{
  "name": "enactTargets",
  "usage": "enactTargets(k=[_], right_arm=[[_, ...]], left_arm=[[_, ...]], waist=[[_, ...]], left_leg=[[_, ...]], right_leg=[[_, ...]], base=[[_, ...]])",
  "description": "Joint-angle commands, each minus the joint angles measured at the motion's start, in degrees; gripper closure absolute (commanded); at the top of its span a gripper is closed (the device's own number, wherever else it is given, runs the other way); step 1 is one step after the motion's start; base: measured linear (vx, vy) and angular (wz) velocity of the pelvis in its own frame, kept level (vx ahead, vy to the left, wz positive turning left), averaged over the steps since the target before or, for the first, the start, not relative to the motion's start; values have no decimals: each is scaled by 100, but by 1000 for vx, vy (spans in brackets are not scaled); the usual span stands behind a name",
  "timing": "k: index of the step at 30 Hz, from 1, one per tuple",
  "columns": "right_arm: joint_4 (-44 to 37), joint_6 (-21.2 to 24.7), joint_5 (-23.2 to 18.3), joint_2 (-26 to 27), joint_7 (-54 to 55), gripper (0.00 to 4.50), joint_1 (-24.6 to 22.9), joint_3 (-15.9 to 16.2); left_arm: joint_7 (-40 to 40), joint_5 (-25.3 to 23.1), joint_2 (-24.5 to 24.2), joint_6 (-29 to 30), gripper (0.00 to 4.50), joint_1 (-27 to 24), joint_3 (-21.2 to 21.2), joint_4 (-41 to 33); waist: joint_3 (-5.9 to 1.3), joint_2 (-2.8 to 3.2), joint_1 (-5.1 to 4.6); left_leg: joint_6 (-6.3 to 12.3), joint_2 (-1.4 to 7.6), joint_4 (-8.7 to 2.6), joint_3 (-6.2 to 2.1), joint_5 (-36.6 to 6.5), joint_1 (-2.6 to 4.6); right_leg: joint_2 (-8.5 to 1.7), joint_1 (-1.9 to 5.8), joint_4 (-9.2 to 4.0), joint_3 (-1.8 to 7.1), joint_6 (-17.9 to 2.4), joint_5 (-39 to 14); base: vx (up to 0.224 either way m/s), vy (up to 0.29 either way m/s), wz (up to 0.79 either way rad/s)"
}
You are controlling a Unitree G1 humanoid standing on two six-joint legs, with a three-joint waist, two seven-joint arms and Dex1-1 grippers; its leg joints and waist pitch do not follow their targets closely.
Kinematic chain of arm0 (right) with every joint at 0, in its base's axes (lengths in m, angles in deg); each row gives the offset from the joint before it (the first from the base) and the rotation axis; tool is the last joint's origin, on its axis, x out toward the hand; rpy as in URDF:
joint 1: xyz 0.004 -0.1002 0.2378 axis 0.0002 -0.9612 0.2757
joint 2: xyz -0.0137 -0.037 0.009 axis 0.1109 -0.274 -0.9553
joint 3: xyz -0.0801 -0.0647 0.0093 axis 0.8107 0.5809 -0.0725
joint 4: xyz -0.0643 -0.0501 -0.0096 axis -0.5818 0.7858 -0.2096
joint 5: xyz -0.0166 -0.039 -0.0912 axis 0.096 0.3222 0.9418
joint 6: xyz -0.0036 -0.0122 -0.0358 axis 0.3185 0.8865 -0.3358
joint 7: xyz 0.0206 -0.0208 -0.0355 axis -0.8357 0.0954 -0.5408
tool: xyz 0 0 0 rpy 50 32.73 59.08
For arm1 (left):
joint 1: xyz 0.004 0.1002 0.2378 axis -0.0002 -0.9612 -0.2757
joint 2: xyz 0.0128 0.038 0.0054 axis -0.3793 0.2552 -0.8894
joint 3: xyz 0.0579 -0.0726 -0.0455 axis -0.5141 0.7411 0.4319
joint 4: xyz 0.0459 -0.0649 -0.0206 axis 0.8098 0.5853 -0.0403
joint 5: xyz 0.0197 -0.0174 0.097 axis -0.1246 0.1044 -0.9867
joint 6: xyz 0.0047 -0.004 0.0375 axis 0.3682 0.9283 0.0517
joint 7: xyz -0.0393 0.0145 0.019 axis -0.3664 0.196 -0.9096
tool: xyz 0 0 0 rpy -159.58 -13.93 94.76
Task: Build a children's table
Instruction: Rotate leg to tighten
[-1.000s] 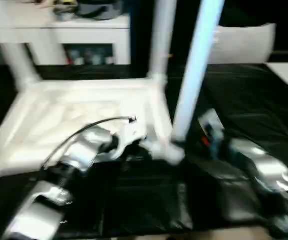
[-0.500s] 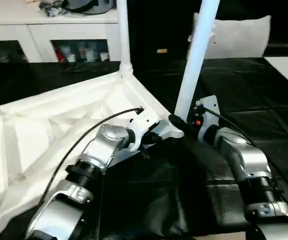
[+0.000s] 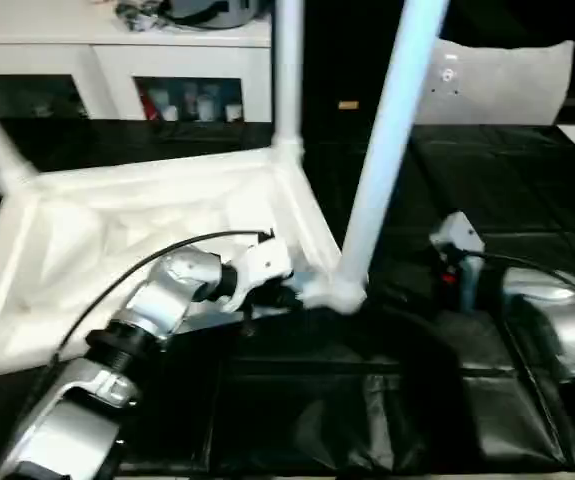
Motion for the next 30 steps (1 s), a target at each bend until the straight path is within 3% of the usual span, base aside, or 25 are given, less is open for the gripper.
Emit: enactTargets(k=[1,3,5,9,14,22,26,27,29,30], right_arm=[[-184,-126,-19,-70,-298,3,-22,127],[-258,-128,-120,-140,-556,3,-49,175],[-362,-14,-256,-196,-824,38,-85,228],[-438,69,-390,-267,-1215,64,-149,378],[-469,94,-442,-226,-1367,103,-177,456],[-471,217,-545,-142,-1464,174,-188,522],[-468,305,-639,-94,-1477,197,-191,539],[-481,360,-704,-52,-1473,222,-200,520],[-572,537,-887,55,-1409,232,-230,433],[-678,671,-972,169,-1236,240,-254,358]], left_arm=[[-470,-35,-10,-287,450,178,-313,-121],[-652,-2,-52,-408,450,187,-363,-108],[-887,-2,-109,-557,450,189,-453,-126],[-1243,-2,-188,-783,450,202,-573,-135],[-1269,7,-176,-847,450,225,-568,-108],[-1312,25,-162,-965,450,226,-555,-13],[-1286,41,-162,-942,450,222,-535,13],[-1260,56,-154,-879,450,213,-510,21],[-1218,119,-127,-706,450,182,-449,0],[-1100,161,-80,-460,450,155,-377,-42]], waist=[[-419,-21,-2],[-422,-17,36],[-427,-28,52],[-424,-42,82],[-412,-50,85],[-428,-49,89],[-423,-44,93],[-423,-44,93],[-424,-20,100],[-417,-34,89]], left_leg=[[434,319,-408,-65,-920,50],[412,332,-410,-65,-916,67],[422,336,-411,-69,-896,62],[425,348,-416,-73,-916,50],[324,340,-428,-78,-1005,51],[336,337,-416,-73,-884,39],[339,337,-418,-75,-875,38],[336,336,-418,-75,-886,40],[311,335,-418,-78,-920,48],[294,336,-425,-71,-917,43]], right_leg=[[-365,391,-376,374,-913,-1756],[-365,378,-370,383,-912,-1748],[-361,388,-358,380,-945,-1681],[-383,395,-356,384,-942,-1730],[-386,398,-397,377,-817,-2062],[-380,402,-372,378,-857,-1868],[-375,404,-373,375,-853,-1887],[-376,405,-379,373,-843,-1913],[-380,401,-388,369,-818,-1997],[-377,402,-396,373,-816,-1992]], base=[[0,0,0],[0,0,0],[0,0,0],[0,0,0],[0,0,0],[0,0,0],[0,0,0],[0,0,0],[0,0,0],[0,0,0]])
